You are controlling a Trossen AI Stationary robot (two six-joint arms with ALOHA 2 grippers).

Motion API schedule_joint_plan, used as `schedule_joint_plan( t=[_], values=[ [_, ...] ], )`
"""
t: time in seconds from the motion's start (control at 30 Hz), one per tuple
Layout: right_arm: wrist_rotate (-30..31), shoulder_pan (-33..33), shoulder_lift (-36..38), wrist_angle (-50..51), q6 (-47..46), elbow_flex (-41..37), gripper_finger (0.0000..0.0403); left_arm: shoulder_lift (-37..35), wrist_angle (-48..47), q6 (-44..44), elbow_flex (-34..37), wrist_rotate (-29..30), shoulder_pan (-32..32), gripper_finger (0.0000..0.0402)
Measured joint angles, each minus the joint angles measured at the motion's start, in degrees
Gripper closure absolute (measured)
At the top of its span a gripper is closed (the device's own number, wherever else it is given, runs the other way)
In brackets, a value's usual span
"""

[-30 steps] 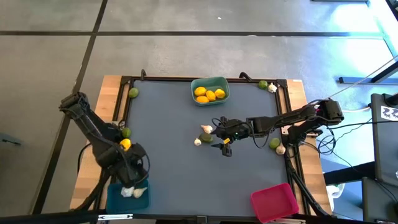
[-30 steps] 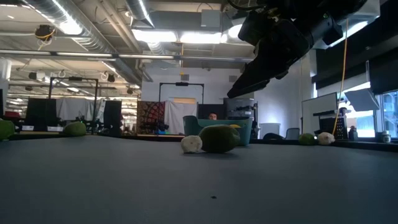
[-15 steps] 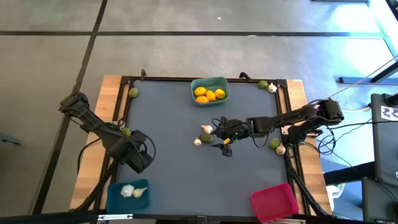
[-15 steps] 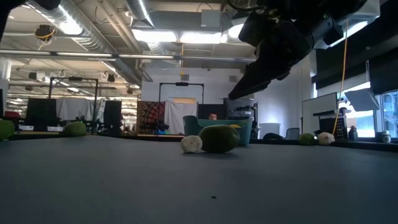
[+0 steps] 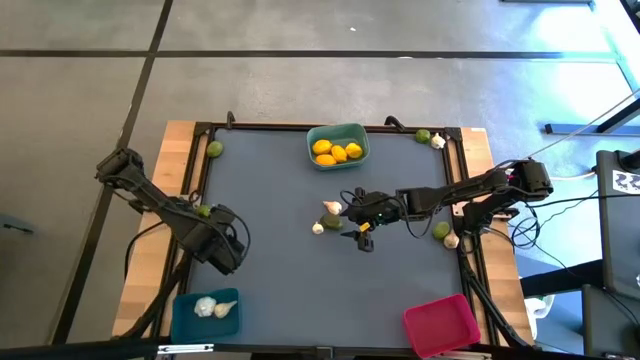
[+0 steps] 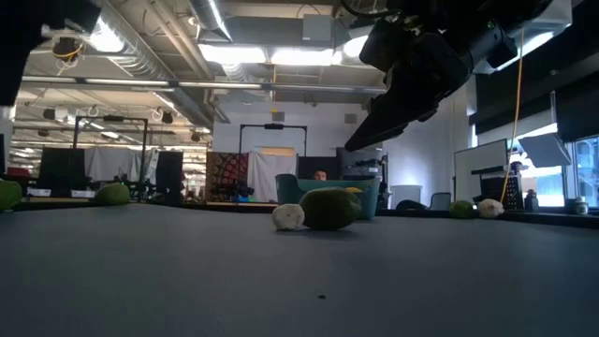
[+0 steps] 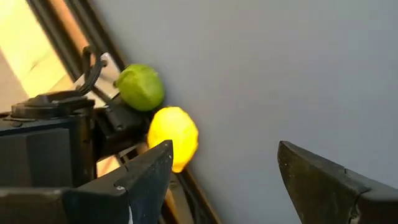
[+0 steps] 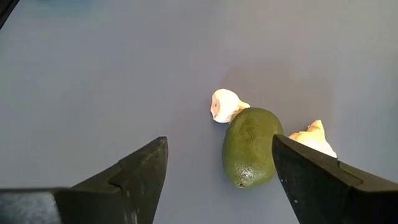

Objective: Sort produce into baskets
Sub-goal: Put the green lemon into the green bin

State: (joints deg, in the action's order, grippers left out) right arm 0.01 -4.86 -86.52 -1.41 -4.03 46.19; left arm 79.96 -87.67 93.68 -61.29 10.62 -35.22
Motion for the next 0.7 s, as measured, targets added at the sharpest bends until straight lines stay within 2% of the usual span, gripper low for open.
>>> schedule_joint_plan(
  t=[0.4, 0.7],
  values=[
    [0.0, 0.0, 0.02, -0.02, -0.09, 0.0, 0.0116, 0.0, 2.12, 3.51, 10.05, -6.72, 1.73, 0.0119],
    [0.0, 0.0, 0.02, -0.02, -0.2, 0.0, 0.0116, 0.0, 7.69, 7.03, 15.22, -7.09, 1.7, 0.0119]
  ],
)
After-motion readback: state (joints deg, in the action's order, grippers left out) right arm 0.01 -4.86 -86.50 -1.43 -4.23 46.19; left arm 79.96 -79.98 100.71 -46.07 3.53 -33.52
